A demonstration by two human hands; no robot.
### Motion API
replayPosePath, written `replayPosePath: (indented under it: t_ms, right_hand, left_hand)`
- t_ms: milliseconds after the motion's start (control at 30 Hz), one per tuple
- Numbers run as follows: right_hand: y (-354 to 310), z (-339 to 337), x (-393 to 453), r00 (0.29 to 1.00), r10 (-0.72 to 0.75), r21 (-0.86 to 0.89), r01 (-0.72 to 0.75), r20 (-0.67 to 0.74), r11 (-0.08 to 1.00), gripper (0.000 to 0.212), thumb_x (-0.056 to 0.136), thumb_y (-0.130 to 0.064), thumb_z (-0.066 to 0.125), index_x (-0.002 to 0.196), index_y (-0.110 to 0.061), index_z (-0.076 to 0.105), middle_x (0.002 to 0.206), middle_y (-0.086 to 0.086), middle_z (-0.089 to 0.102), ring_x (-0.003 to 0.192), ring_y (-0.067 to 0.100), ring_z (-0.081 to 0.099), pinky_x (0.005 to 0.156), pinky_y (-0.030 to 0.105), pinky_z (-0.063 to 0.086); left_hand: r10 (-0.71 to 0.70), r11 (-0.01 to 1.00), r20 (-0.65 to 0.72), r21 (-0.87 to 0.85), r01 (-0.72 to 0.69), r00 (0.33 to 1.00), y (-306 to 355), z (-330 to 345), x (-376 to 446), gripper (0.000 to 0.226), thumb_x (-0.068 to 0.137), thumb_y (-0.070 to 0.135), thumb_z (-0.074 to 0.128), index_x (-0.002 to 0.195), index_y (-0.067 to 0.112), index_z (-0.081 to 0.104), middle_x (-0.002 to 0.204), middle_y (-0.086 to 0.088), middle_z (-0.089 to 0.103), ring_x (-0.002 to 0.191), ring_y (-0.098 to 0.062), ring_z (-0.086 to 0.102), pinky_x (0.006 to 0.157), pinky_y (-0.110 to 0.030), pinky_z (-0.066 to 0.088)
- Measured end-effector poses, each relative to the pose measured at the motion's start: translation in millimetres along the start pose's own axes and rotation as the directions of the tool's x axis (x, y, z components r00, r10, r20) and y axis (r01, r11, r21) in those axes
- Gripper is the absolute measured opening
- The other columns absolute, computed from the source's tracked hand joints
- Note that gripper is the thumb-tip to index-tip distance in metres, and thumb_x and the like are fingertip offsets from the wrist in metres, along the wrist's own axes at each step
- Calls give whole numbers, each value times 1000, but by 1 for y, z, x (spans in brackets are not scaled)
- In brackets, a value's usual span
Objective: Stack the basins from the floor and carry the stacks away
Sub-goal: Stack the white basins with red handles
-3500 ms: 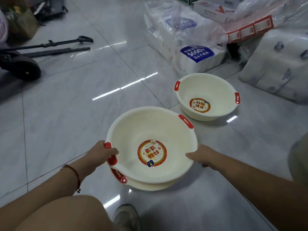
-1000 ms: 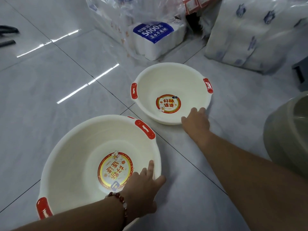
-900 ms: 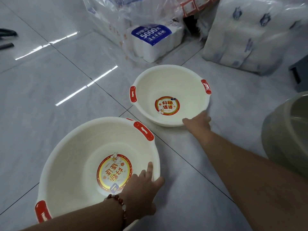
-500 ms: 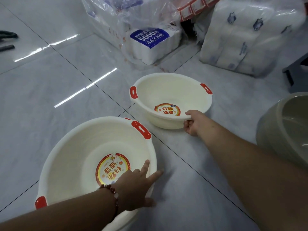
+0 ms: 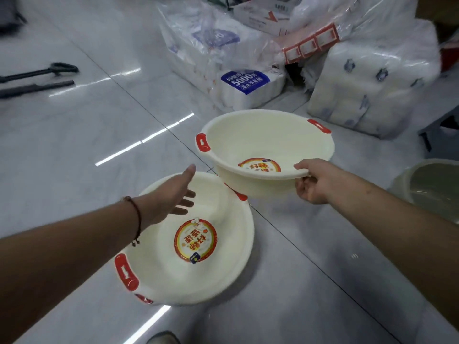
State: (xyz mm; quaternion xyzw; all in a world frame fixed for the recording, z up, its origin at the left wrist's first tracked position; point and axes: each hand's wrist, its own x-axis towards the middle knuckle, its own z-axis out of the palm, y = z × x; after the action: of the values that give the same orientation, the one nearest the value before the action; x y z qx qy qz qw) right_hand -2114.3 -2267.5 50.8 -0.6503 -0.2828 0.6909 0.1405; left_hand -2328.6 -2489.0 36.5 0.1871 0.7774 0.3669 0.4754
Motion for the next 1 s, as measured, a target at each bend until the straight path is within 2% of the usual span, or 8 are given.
replayPosePath:
  t_ms: [67, 200, 367, 467, 567, 733, 833, 1000]
  right_hand:
    - [10, 7, -32, 998, -15, -25, 17, 64, 1000, 10, 87, -12, 66, 85, -17, 57, 70, -3, 52, 56, 9, 43, 39, 14, 40]
    - [38, 19, -85, 980, 12, -98, 8, 197, 995, 6, 91, -13, 61, 89, -14, 55, 68, 1, 53, 53, 11, 45, 40, 16, 40]
    - [71, 30, -107, 976, 49, -315, 20, 211, 949, 10, 90, -12, 63, 90, -16, 54, 67, 1, 51, 53, 11, 43, 41, 16, 39]
    - [86, 37, -110, 964, 101, -456, 24, 246, 890, 12, 88, -13, 66, 94, -15, 55, 68, 1, 54, 49, 11, 48, 40, 16, 41]
    - [101, 42, -102, 971, 95, -589, 54, 218, 807, 21, 87, -23, 70, 101, -10, 60, 76, 6, 63, 62, 16, 59, 52, 23, 52]
    - [124, 53, -67, 987, -90, -704, 157, 131, 693, 32, 88, -15, 67, 118, -4, 58, 100, 13, 63, 82, 23, 62, 63, 29, 53]
    - [149, 65, -49, 991, -99, -833, 133, 95, 537, 42, 90, -8, 61, 128, -2, 46, 112, 16, 56, 88, 23, 54, 66, 29, 49]
    - [188, 67, -25, 975, -173, -959, 179, 142, 218, 77, 94, -15, 53, 151, 4, 5, 144, 28, 40, 130, 40, 46, 106, 46, 40]
  left_hand:
    - [-31, 990, -8, -138, 30, 999, -3, -13, -14, 56, 92, 74, 27, 103, 27, 55, 126, -11, 59, 111, -33, 60, 97, -49, 51]
    - [-97, 932, -70, -356, 66, 993, -5, -40, -37, 89, 82, 85, 33, 144, 20, 38, 123, -15, 61, 105, -36, 64, 84, -47, 57]
    - [-168, 894, -88, -434, 114, 982, -14, -86, -52, 63, 88, 67, 54, 120, 12, 56, 109, -13, 69, 91, -29, 70, 67, -42, 61]
    - [-314, 939, -160, -196, 282, 936, -42, -105, -52, 38, 89, 21, 70, 117, 1, 54, 99, -14, 64, 76, -25, 64, 60, -36, 58]
    - [-358, 933, -188, -41, 357, 915, -62, -110, -59, 18, 91, 8, 66, 103, 3, 54, 82, -12, 57, 64, -20, 57, 51, -31, 52]
    - [-382, 923, -137, 2, 386, 914, -83, -110, -62, 29, 91, 15, 70, 111, -1, 56, 84, -17, 67, 65, -25, 67, 51, -33, 58]
    - [-353, 907, -150, 186, 377, 924, -97, -105, -56, 40, 93, 35, 66, 114, 1, 57, 99, -15, 69, 82, -26, 68, 66, -37, 59]
    - [-346, 776, -146, 511, 370, 927, -126, -99, -47, 59, 93, 53, 57, 129, 8, 48, 124, -11, 59, 101, -27, 61, 81, -40, 57]
